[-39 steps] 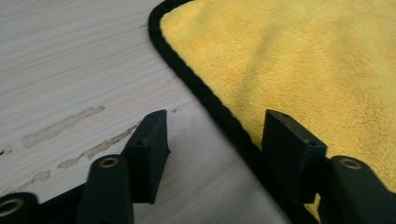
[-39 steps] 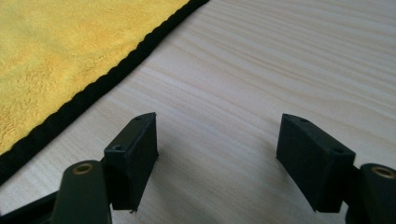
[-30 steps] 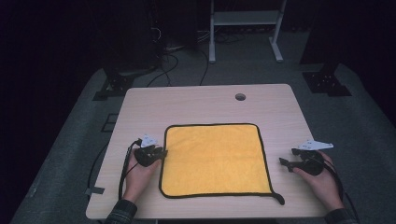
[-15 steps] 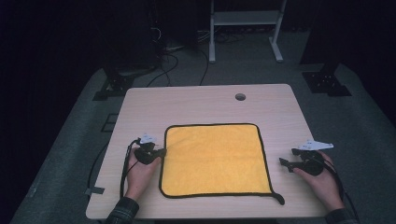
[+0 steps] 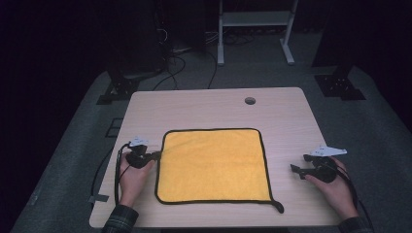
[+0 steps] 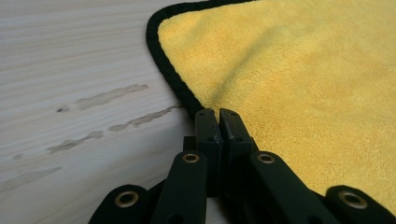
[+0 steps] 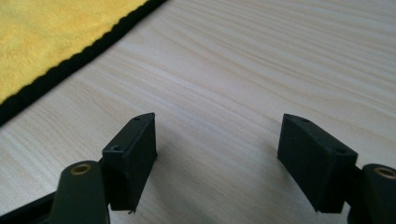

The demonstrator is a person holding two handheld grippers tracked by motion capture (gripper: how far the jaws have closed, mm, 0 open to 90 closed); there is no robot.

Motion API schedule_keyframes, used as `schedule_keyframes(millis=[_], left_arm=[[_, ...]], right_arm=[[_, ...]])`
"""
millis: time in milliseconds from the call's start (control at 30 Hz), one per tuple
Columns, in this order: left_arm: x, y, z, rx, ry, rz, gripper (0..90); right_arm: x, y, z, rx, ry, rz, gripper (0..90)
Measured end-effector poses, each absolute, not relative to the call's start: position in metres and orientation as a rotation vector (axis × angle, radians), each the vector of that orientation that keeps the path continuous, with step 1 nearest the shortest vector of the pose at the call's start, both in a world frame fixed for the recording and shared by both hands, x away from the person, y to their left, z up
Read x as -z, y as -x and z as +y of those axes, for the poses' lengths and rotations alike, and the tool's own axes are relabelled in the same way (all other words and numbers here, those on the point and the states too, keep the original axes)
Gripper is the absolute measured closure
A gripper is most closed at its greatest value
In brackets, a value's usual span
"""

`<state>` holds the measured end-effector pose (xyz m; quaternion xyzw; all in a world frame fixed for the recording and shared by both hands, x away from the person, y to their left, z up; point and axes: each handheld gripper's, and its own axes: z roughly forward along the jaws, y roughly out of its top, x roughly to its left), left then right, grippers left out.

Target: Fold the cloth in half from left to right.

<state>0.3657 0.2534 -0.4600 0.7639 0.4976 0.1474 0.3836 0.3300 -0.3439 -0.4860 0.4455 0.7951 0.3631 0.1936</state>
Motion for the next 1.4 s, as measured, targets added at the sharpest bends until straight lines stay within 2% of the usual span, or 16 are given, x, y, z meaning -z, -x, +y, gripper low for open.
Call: schedule_keyframes(millis=[367,567,667,967,1400], left_arm=[[0.455,-0.365,0.28,-0.384,-1.91,1.319,87.2],[0.451,-0.364,0.295,-0.463,-1.917,1.365,87.2],[0.449,-0.364,0.299,-0.435,-1.873,1.361,87.2],[0.434,-0.361,0.292,-0.361,-1.781,1.279,87.1],[0.424,-0.366,0.261,-0.273,-1.773,1.17,87.0]], right_arm=[[0.486,-0.33,-0.344,-1.018,-1.248,2.233,26.0],[0.486,-0.33,-0.344,-1.019,-1.248,2.233,25.8],[0.486,-0.33,-0.344,-1.02,-1.248,2.234,25.7],[0.486,-0.33,-0.344,-1.018,-1.247,2.234,25.7],[0.486,-0.33,-0.344,-1.018,-1.247,2.234,25.6]])
